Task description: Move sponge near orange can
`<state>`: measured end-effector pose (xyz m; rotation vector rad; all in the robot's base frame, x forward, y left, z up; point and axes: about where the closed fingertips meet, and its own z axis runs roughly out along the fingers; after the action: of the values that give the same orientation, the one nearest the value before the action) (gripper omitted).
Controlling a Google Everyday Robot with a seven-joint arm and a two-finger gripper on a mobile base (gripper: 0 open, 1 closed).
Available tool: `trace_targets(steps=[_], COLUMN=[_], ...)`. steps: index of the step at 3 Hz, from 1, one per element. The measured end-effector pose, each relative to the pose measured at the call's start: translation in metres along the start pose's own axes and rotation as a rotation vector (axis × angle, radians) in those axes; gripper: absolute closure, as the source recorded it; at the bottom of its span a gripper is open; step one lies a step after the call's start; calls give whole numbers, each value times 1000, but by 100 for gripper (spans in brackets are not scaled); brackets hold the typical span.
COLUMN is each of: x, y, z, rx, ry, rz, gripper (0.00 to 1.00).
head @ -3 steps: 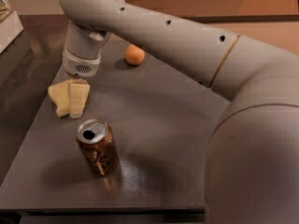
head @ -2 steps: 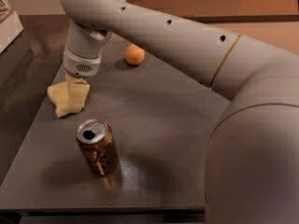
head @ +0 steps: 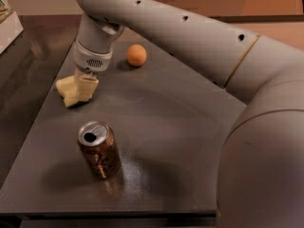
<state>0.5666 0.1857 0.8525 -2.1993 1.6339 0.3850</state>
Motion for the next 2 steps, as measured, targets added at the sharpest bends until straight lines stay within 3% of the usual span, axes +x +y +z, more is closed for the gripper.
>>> trace_targets(steps=[1, 2], x=[21, 44], y=[-5, -3], z=[-25, -45], rx=[30, 49], ry=[1, 10], rz=[9, -6], gripper=[100, 100])
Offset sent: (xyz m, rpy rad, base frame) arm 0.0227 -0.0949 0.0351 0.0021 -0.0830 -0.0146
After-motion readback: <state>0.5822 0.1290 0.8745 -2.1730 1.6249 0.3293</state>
